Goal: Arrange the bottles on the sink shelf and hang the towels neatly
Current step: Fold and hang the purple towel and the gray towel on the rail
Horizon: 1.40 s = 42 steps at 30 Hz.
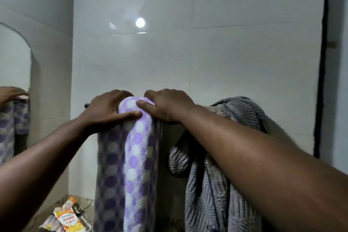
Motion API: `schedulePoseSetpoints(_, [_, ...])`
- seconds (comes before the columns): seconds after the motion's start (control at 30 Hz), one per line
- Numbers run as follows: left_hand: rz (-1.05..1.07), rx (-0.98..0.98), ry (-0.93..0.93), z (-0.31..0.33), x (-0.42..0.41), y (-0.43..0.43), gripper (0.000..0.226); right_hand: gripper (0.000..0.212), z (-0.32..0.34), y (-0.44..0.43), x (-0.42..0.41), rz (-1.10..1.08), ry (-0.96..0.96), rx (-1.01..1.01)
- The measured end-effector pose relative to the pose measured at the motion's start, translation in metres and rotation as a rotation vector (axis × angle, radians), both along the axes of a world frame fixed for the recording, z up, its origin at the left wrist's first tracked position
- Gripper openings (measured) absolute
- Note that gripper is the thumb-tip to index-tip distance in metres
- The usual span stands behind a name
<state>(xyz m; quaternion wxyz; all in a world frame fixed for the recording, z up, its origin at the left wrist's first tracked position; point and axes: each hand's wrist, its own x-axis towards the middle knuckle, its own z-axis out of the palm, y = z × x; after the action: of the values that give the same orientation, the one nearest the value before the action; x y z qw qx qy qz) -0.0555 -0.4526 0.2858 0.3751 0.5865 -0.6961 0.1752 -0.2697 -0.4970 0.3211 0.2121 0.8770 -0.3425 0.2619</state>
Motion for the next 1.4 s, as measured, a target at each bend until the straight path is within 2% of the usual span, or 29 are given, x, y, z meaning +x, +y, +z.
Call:
schedulePoseSetpoints(0.17, [0.059,-0.270,-0.013,-0.028,-0.041,-0.001,0.074,0.050,-0.010,0.014,-0.094,-0.182,0.081,-0.190])
schedulePoseSetpoints(0.23, [0.040,-0.357,-0.074,-0.035,-0.075,-0.001,0.069,0.063,-0.013,0.017,-0.127,-0.289,0.004,-0.225])
schedulePoseSetpoints(0.33, [-0.039,-0.326,-0.127,-0.035,-0.132,-0.001,0.064,0.073,-0.026,0.021,-0.163,-0.372,-0.201,-0.154])
schedulePoseSetpoints(0.43, [-0.156,-0.196,-0.100,-0.029,-0.184,-0.004,0.058,0.057,-0.044,0.021,-0.178,-0.262,-0.363,-0.121])
schedulePoseSetpoints(0.57, [-0.140,-0.103,0.007,-0.024,-0.235,-0.007,0.053,0.043,-0.058,0.022,-0.196,-0.088,-0.566,-0.060])
schedulePoseSetpoints(0.63, [-0.145,-0.118,0.085,-0.023,-0.245,-0.010,0.045,0.040,-0.060,0.023,-0.198,-0.004,-0.651,-0.028])
schedulePoseSetpoints(0.73, [-0.128,-0.131,0.092,-0.025,-0.259,-0.004,0.044,0.031,-0.063,0.031,-0.205,0.066,-0.714,-0.033])
schedulePoseSetpoints(0.83, [-0.164,-0.194,0.158,-0.022,-0.270,0.006,0.034,0.023,-0.069,0.047,-0.212,0.130,-0.768,-0.063])
schedulePoseSetpoints(1.03, [-0.175,-0.340,0.008,-0.042,-0.294,0.035,0.028,0.028,-0.087,0.076,-0.240,0.128,-0.820,-0.062])
schedulePoseSetpoints(1.13, [-0.249,-0.309,0.099,-0.058,-0.313,0.051,0.009,0.016,-0.100,0.087,-0.250,0.133,-0.882,-0.081])
schedulePoseSetpoints(1.17, [-0.259,-0.282,0.134,-0.063,-0.323,0.056,0.012,0.014,-0.104,0.089,-0.254,0.119,-0.921,-0.074])
schedulePoseSetpoints(1.27, [-0.280,-0.163,0.170,-0.077,-0.346,0.069,0.035,0.016,-0.113,0.092,-0.263,0.143,-1.062,0.031])
schedulePoseSetpoints(1.4, [-0.332,-0.042,0.121,-0.088,-0.346,0.079,0.021,0.008,-0.117,0.091,-0.278,0.165,-1.270,0.264])
